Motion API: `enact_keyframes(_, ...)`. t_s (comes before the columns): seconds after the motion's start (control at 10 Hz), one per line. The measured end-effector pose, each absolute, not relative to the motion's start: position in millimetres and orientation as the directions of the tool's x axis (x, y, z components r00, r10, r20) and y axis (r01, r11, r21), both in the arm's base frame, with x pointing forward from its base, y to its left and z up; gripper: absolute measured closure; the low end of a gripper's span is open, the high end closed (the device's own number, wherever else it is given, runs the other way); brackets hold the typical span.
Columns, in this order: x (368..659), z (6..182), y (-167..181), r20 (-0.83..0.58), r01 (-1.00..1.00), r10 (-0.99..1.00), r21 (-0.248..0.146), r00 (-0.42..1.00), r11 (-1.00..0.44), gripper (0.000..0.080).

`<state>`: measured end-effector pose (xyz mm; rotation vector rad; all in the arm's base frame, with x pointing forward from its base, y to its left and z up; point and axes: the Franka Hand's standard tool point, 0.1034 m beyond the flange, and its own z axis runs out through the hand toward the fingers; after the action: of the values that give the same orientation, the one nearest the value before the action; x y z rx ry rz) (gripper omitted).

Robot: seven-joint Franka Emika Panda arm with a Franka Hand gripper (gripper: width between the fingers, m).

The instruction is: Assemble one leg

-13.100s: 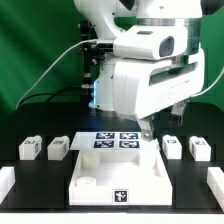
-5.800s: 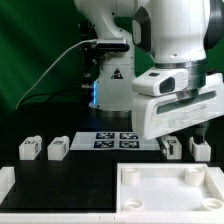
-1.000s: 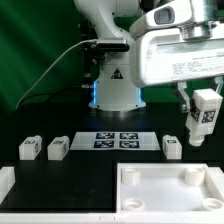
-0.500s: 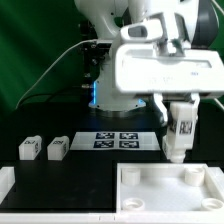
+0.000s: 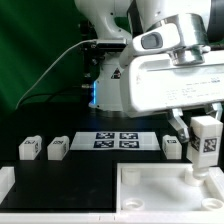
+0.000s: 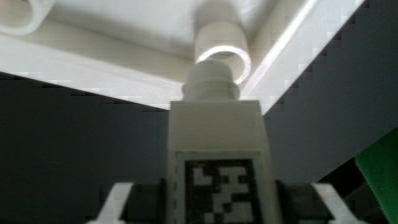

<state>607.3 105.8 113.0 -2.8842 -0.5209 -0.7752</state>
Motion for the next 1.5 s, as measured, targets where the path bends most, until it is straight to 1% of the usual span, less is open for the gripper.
enact_keyframes(0.4,617,102.2,118,0.509,0.356,0.289,-0.036,0.811,-0.934,0.0509)
enact_keyframes(0.7,616,86.5,117,0.501,0.349,0.281,-0.047,0.819,-0.936,0.0509)
enact_keyframes(1.0,619,84.6,114,0.516,0.341,0.272,-0.042,0.812,-0.939,0.0509)
enact_keyframes(1.3,615,66.8,114,0.522,0.33,0.258,-0.047,0.813,-0.943,0.0509)
enact_keyframes(1.5,618,66.4,113,0.55,0.322,0.249,-0.038,0.797,-0.946,0.0509)
